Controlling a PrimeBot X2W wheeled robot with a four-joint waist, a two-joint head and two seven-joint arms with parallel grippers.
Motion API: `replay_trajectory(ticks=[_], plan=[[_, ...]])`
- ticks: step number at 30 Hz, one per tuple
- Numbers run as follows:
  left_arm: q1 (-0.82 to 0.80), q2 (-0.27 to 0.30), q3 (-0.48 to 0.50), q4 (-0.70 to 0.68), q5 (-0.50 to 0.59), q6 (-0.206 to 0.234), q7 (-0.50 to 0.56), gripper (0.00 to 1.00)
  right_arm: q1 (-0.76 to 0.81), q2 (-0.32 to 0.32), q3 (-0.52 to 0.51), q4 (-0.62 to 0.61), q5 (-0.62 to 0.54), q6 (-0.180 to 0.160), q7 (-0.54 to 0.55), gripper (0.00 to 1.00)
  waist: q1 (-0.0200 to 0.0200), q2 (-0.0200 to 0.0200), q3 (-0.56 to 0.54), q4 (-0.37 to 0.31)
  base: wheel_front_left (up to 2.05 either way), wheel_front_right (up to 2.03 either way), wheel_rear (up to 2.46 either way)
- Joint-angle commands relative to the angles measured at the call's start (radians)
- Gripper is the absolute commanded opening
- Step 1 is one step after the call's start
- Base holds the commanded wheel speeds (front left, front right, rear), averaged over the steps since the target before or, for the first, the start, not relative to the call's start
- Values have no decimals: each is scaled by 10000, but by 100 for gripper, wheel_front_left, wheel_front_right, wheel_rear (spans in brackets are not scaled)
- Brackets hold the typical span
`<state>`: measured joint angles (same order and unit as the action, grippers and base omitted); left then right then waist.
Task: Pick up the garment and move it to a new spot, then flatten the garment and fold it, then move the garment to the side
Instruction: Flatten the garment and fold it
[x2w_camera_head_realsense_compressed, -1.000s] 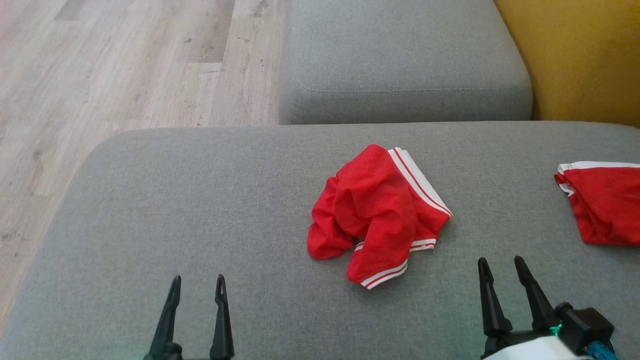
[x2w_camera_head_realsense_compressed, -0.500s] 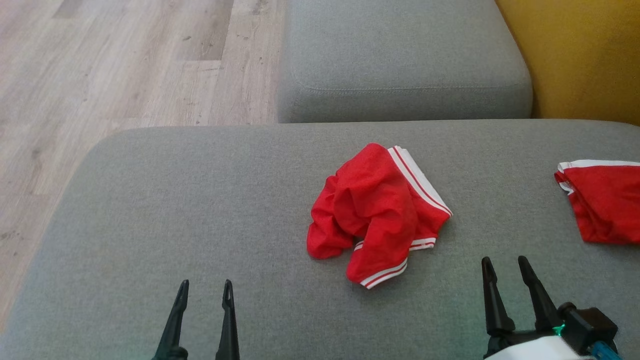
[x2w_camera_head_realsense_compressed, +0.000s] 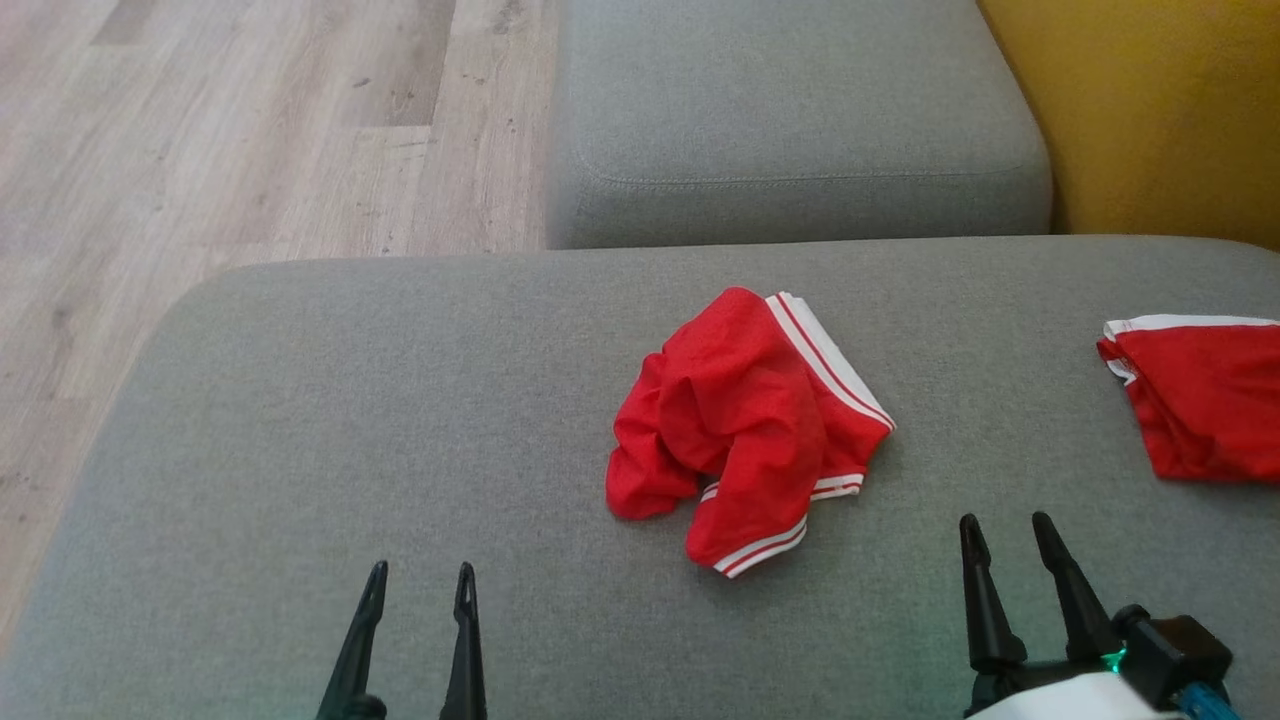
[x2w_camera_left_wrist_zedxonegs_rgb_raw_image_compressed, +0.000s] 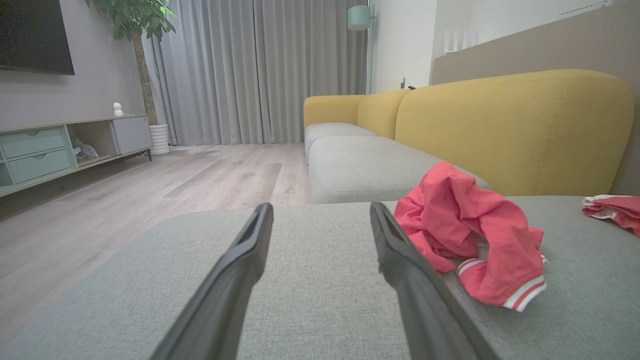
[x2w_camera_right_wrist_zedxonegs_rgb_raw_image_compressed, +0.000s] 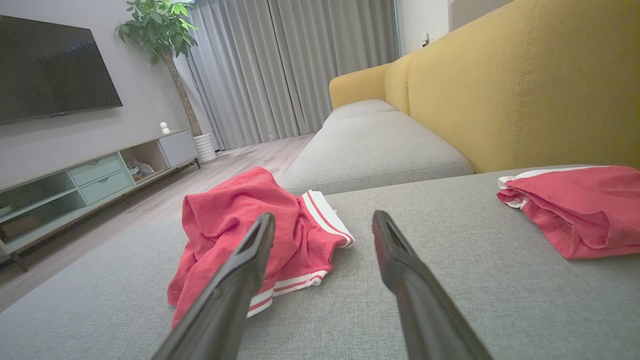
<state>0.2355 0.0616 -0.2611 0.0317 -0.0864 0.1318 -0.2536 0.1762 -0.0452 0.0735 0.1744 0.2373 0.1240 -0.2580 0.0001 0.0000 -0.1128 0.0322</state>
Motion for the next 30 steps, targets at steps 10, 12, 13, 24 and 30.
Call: replay_trajectory(ticks=[10, 12, 13, 24, 30], plan=[[-623, -114, -440, 99, 363, -367, -82, 100, -400, -51, 445, -425, 23, 67, -38, 100, -1, 0, 183, -316, 0, 0, 0], [-922, -114, -783, 342, 375, -543, -82, 100, -470, -51, 529, -435, 4, 67, -38, 100, -1, 0, 297, -477, 0, 0, 0], [-1102, -114, -982, 498, 356, -643, -82, 100, -510, -51, 567, -444, -13, 67, -38, 100, -1, 0, 364, -574, 0, 0, 0], [-3949, -114, -3064, 3666, 1006, -1969, -82, 100, -1008, -51, 910, -585, -230, 67, -38, 100, -1, 0, 1495, -1983, 0, 0, 0], [-5222, -114, -3215, 5292, 945, -1944, -82, 100, -1376, -51, 958, -641, -241, 67, -38, 100, -1, 0, 2102, -2645, 0, 0, 0]])
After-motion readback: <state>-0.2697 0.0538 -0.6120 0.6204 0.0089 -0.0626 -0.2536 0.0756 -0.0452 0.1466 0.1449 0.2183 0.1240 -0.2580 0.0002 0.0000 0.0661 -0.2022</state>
